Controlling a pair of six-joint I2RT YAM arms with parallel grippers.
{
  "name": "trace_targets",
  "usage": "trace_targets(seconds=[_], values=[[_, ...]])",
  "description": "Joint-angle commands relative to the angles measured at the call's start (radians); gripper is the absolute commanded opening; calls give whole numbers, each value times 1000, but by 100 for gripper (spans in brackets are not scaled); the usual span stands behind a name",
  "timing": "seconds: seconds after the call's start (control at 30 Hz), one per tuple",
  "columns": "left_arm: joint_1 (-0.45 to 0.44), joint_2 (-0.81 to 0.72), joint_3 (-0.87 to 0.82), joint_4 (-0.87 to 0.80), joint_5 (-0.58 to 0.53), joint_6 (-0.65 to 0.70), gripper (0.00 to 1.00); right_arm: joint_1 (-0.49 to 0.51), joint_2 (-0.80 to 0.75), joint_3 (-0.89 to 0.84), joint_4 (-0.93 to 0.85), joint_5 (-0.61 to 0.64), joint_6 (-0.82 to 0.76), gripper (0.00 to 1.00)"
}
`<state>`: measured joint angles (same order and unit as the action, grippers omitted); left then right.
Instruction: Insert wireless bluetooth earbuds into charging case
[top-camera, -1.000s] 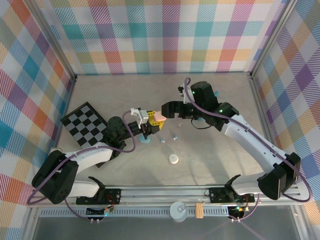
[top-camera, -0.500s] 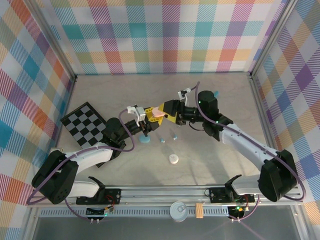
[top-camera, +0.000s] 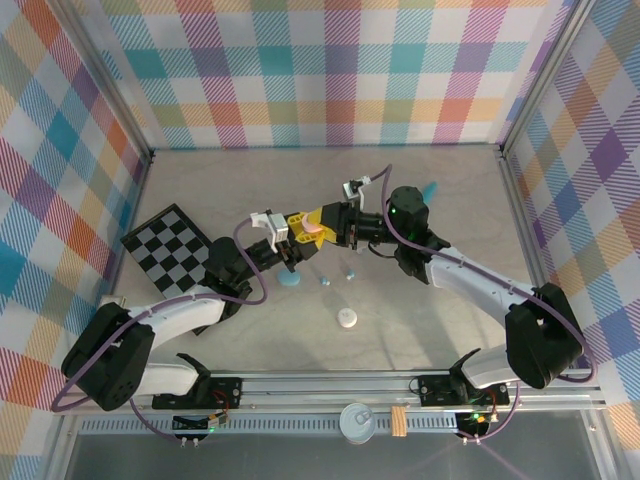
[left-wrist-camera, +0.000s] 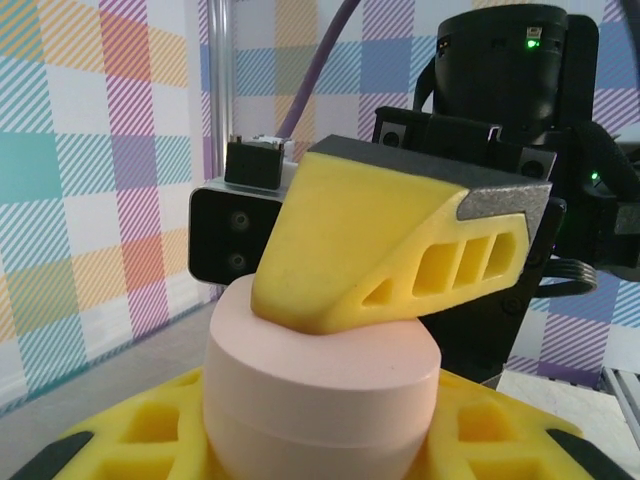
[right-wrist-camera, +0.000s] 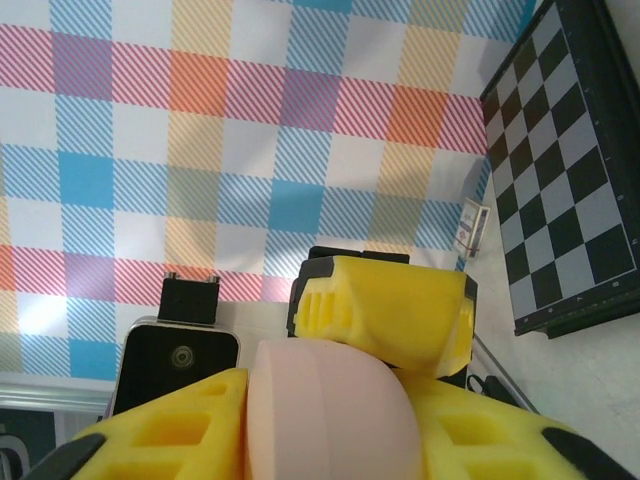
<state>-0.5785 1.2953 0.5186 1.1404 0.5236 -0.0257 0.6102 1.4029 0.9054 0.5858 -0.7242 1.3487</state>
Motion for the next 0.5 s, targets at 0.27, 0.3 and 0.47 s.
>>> trace_targets(seconds=[0.27, 0.3, 0.47], values=[[-6, -59, -21, -10, 7, 13, 57, 5, -46, 12, -178, 61, -198, 17], [-6, -67, -24, -26, 3, 22, 64, 4, -51, 16, -214, 78, -229, 17], [-6, -122, -37, -183, -4, 92, 84, -26, -71, 33, -417, 194, -381, 18]])
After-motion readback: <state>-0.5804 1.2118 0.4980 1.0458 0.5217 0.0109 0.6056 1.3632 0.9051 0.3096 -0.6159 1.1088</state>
